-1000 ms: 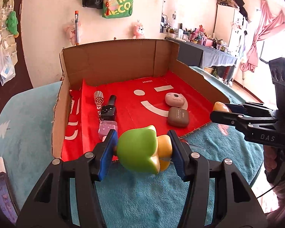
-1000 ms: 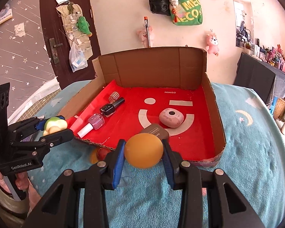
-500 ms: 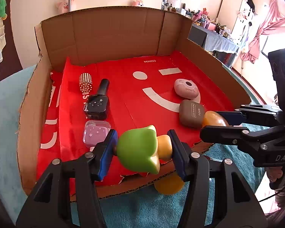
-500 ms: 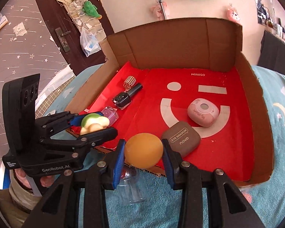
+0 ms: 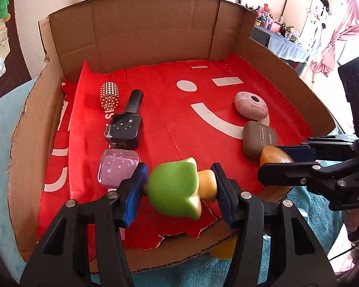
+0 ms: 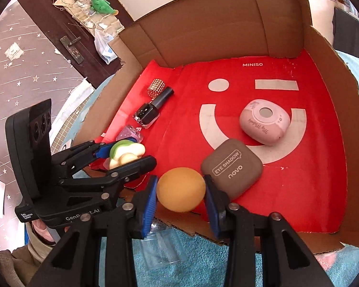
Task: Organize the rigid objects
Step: 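Lower green duck beside lilac polish while right gripper lowers orange ball beside eye shadow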
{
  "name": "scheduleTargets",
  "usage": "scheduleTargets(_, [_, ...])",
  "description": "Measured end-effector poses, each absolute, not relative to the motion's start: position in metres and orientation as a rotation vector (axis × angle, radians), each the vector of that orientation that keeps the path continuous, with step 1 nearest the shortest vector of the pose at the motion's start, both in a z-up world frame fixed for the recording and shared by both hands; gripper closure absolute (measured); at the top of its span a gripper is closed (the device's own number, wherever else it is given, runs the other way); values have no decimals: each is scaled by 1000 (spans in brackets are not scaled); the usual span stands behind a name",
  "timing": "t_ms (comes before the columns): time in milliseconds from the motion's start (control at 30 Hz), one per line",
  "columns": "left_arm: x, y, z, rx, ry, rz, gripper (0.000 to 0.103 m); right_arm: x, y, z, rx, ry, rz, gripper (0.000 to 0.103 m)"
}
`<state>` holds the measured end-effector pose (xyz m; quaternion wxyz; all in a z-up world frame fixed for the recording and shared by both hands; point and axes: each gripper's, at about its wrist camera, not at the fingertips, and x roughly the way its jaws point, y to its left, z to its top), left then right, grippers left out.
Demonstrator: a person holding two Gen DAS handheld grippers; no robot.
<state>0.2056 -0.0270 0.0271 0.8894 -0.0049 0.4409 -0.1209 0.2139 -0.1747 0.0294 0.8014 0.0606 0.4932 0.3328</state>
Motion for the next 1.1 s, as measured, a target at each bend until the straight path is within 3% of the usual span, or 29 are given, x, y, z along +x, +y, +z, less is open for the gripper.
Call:
scheduleTargets(633, [217,-24,21,20,914,-168,51,213,-182,39,-112,893,440,63])
scheduleTargets(1100, [219,-23,17,28,913,-159,51,212,-174,27,-70,959,520,63])
